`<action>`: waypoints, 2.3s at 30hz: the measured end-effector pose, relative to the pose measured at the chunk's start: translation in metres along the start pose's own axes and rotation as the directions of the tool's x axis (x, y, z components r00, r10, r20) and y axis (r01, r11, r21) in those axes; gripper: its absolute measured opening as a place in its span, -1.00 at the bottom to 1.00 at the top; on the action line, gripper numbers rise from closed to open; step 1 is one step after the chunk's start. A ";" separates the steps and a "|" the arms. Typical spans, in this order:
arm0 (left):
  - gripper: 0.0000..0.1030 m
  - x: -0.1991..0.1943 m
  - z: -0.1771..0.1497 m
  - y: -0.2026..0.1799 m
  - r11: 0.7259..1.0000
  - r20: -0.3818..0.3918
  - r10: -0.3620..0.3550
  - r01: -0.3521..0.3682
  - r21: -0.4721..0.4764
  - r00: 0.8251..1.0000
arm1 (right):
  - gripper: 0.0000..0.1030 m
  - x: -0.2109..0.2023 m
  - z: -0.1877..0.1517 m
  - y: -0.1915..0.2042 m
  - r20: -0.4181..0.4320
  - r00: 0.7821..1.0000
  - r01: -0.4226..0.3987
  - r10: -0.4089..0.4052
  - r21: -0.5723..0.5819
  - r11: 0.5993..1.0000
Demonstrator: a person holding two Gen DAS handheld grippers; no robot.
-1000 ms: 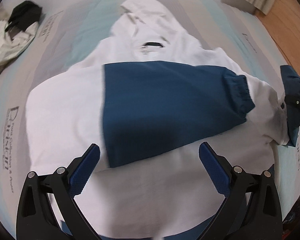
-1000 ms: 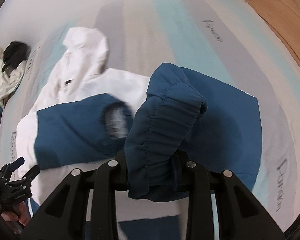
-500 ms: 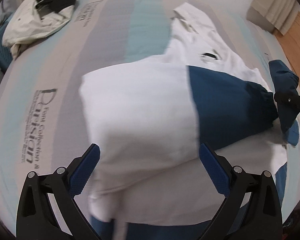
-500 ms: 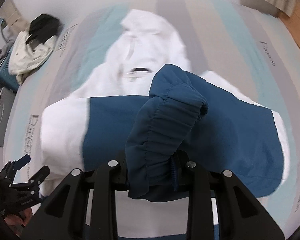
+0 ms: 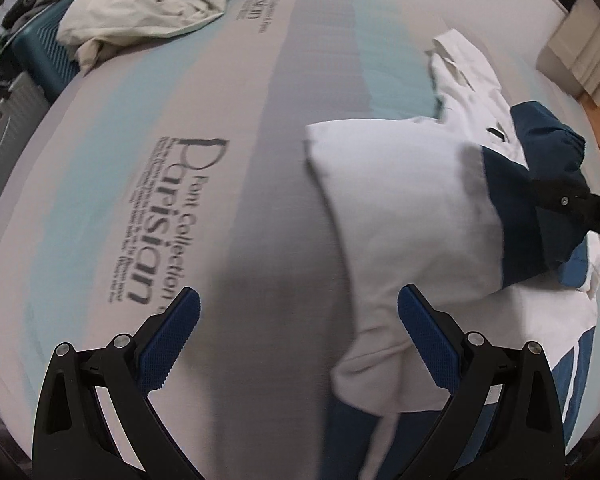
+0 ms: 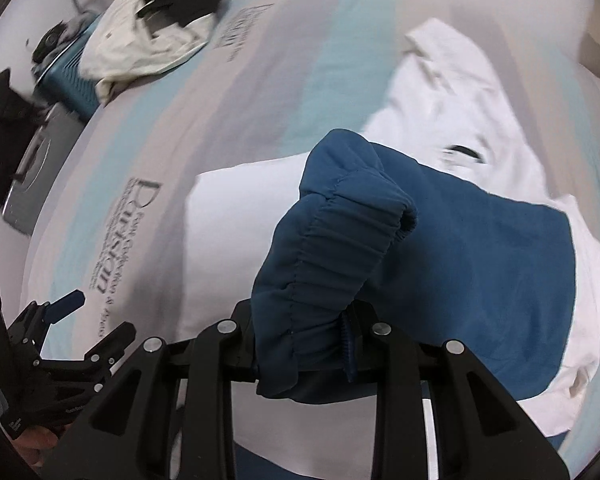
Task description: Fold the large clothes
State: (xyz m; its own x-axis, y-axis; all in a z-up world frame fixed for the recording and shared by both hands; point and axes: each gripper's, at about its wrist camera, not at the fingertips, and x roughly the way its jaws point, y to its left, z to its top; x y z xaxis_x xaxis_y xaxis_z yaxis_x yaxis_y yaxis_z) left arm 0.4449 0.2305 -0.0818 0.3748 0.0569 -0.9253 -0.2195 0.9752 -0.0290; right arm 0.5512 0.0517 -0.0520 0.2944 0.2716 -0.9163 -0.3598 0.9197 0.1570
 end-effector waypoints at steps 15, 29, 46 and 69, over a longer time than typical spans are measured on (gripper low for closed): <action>0.89 0.016 -0.004 0.080 1.000 -0.023 0.008 -0.008 -0.005 1.000 | -0.40 0.072 0.000 0.081 -0.102 0.993 0.060 -0.063 -0.035 0.998; 0.89 0.022 -0.002 0.109 1.000 -0.044 -0.003 0.002 -0.023 0.999 | 0.05 0.078 -0.006 0.122 -0.111 0.993 0.035 -0.040 -0.045 0.998; 0.89 0.002 0.071 -0.007 0.977 0.004 -0.146 0.143 0.156 0.989 | 0.80 -0.024 0.025 -0.005 0.085 0.993 0.082 -0.084 0.022 0.996; 0.89 0.110 0.236 -0.229 0.943 -0.002 -0.182 0.175 0.284 0.983 | 0.80 0.020 0.146 -0.277 0.090 0.990 0.106 -0.110 0.045 0.993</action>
State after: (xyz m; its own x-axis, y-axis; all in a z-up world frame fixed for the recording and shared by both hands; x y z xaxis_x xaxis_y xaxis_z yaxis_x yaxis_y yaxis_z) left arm 0.7484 0.0643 -0.0875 0.4070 -0.1222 -0.9052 0.1142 0.9900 -0.0823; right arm 0.7860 -0.1566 -0.0605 0.4108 0.1936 -0.8909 -0.2863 0.9551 0.0756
